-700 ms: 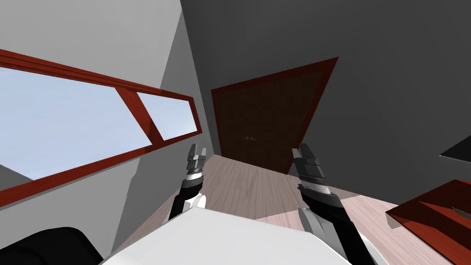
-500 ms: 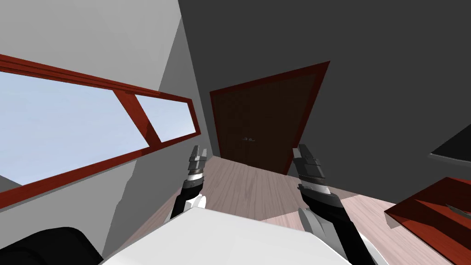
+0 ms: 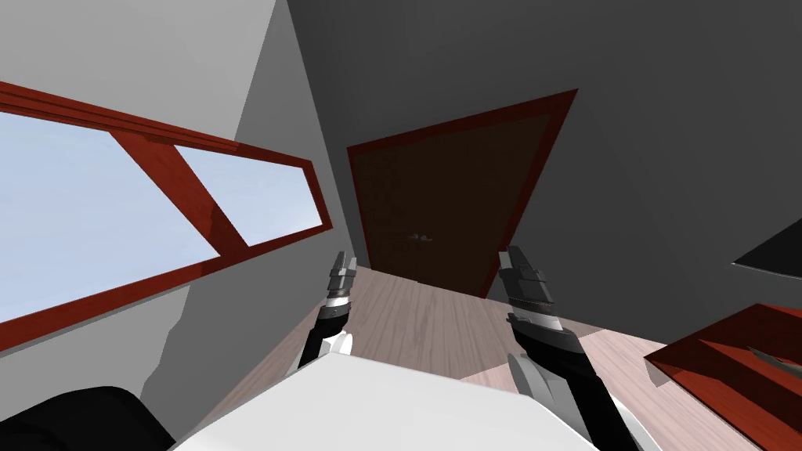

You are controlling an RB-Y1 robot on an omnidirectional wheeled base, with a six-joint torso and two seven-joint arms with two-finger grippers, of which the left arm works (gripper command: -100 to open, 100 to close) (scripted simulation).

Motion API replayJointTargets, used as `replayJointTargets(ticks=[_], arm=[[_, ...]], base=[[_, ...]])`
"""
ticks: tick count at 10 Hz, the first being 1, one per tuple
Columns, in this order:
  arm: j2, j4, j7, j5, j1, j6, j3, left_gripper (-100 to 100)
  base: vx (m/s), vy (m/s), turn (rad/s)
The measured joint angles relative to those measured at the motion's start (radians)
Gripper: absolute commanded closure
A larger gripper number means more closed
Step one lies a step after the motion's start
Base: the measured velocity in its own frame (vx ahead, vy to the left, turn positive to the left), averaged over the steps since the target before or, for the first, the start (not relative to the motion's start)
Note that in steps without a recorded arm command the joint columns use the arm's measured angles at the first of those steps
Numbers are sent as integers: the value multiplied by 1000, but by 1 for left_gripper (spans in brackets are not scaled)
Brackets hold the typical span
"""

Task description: Pull the door open

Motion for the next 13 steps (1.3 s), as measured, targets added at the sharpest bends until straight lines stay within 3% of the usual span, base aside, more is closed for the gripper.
replayJointTargets(ticks=[8, 13], arm=[[50, 163, 47, 4, -32, -37, 8, -100], [85, 295, 79, 11, -80, -58, 23, -100]], base=[[97, -32, -59], [110, -36, -64]])
